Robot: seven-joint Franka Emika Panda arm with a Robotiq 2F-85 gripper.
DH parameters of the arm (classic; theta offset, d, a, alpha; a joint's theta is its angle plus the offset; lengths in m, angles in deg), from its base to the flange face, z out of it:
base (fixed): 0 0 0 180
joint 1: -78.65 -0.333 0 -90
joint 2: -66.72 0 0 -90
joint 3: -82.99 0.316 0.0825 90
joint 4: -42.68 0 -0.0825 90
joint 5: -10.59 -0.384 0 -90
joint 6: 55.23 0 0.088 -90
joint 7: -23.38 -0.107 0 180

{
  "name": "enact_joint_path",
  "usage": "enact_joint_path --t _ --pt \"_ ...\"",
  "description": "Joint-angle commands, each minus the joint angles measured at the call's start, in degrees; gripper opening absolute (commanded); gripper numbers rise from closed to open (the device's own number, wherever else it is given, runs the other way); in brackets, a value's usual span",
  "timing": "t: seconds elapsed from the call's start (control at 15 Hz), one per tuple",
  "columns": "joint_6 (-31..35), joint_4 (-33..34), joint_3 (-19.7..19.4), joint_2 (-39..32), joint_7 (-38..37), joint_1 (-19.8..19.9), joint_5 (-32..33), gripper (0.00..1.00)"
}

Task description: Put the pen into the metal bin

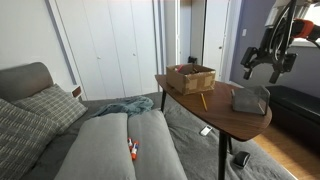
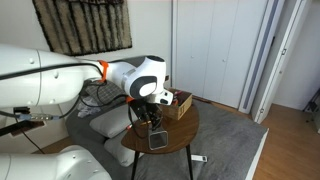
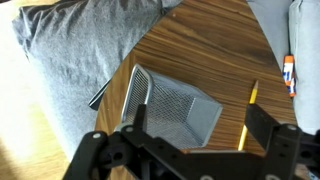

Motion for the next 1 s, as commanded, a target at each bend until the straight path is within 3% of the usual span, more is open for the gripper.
enact_joint_path --t 0.0,0.33,0.6,0.67,0.73,0.8,0.87,0.93 --pt "2.23 -3.8 -2.14 3.86 -0.25 2.31 -2.48 1.0" --pt "8.67 -7.19 -5.1 2.36 1.3 2.88 -6.51 1.0" --pt "16.84 -5.46 -7.43 -1.21 4.09 1.53 -10.95 1.0" --pt "18.14 -5.46 -7.76 -1.95 4.64 1.3 -11.78 0.92" --pt "19.37 -5.46 -8.12 -2.77 5.36 0.99 -12.6 0.74" --pt "20.11 -5.46 -8.32 -3.46 5.77 0.83 -13.16 0.66" --pt "20.63 -5.46 -8.42 -4.09 6.19 0.82 -13.32 0.84" --pt "21.24 -5.46 -8.32 -4.38 6.16 1.16 -13.08 0.92"
